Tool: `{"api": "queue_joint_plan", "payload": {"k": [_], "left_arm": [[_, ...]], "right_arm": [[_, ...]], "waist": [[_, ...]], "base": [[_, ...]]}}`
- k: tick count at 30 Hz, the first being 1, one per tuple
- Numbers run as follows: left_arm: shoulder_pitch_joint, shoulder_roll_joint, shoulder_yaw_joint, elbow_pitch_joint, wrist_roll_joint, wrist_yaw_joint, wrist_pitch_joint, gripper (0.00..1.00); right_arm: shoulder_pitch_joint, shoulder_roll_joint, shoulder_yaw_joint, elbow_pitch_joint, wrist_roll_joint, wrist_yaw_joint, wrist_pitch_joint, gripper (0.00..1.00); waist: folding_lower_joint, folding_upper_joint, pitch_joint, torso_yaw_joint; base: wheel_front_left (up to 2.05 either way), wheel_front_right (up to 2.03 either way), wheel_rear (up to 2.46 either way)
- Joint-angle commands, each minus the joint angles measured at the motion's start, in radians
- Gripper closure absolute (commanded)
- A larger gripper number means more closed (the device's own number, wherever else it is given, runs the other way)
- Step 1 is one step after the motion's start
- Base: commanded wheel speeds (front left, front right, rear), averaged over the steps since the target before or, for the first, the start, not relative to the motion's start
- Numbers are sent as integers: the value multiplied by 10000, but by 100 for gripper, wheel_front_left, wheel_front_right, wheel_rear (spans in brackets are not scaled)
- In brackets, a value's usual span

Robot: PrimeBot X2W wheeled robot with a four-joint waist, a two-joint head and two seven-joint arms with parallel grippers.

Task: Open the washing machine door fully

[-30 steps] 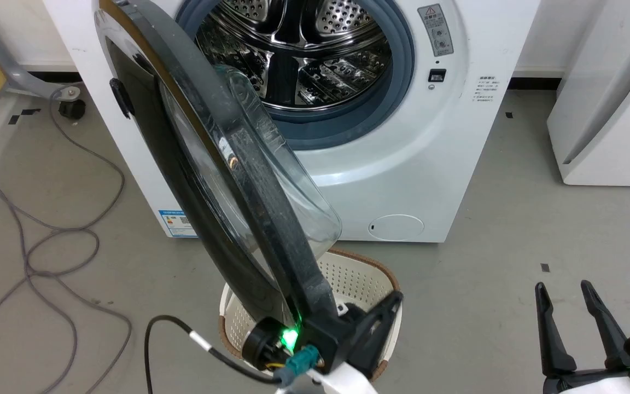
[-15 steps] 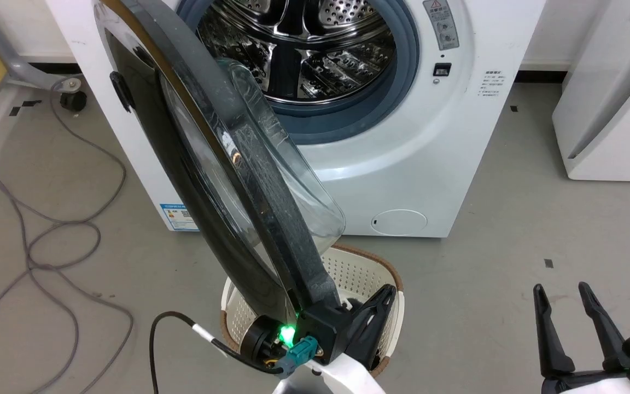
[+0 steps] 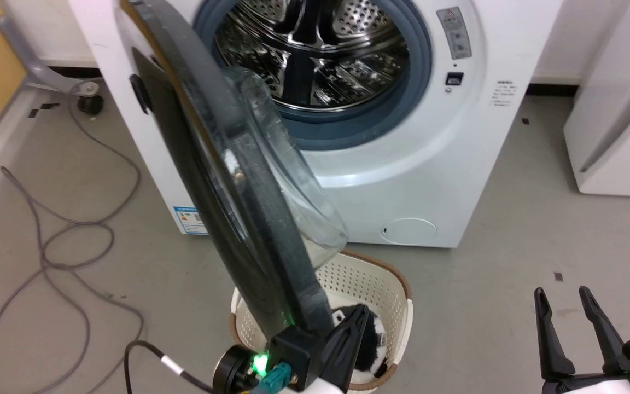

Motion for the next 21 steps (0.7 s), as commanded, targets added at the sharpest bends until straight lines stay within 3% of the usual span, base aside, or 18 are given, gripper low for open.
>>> {"api": "queue_joint_plan", "payload": {"k": [1,8,21], "left_arm": [[180,124,32,-123,68,72,72,100],[738,616,201,-558,138,419,409,100],[1438,935,666,-1462,151,1130,409,100]], "right_arm": [[156,11,-10,17,63,6,-40,0],[329,11,-41,-38,109,6,-22,0],[612,11,-94,-143,169,6,98,0]], "waist": [[-1,-1,-87,100],[-1,-1,-274,410],[-1,-1,-480,1309]], "base": [[0,0,0],[0,0,0],[0,0,0]]}}
